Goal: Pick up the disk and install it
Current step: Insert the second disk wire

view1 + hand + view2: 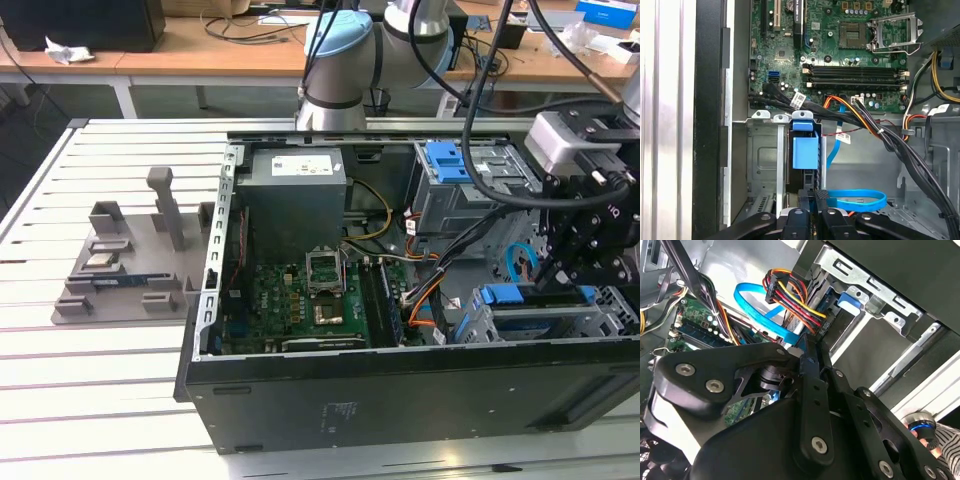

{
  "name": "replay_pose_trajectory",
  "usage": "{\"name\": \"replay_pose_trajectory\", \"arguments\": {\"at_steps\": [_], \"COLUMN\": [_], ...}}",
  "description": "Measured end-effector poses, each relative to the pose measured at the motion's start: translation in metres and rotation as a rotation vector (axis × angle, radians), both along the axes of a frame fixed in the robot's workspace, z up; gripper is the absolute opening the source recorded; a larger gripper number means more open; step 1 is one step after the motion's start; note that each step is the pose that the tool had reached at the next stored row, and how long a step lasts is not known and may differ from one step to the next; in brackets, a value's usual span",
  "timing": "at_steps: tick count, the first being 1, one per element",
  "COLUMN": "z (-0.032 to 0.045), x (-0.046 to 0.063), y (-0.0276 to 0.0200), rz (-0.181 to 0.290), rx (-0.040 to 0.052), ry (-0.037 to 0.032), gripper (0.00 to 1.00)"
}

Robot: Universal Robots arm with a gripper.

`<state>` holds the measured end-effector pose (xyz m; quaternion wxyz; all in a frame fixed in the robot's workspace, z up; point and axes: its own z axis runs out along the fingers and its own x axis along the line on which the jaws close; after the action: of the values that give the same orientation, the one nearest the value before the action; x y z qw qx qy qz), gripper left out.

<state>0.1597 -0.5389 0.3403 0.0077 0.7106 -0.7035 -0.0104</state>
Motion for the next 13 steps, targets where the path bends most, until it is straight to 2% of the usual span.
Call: {"name": "replay_pose_trajectory", "arguments": {"at_steps": [5,6,7,13], "z": [-0.0004,-0.0004,-0.0003,0.0143], "x": [0.0,0.0,0.0,0.0], "y": [-0.0002,-0.0001,-0.0001,0.0002], "rz": [0.0,0.0,0.0,0.0], "rx": [0.0004,0.0003,0.0002,0.0001], "ry": [0.0,0.0,0.0,-0.0001], "gripper": [0.17,0.24,0.24,0.24]}}
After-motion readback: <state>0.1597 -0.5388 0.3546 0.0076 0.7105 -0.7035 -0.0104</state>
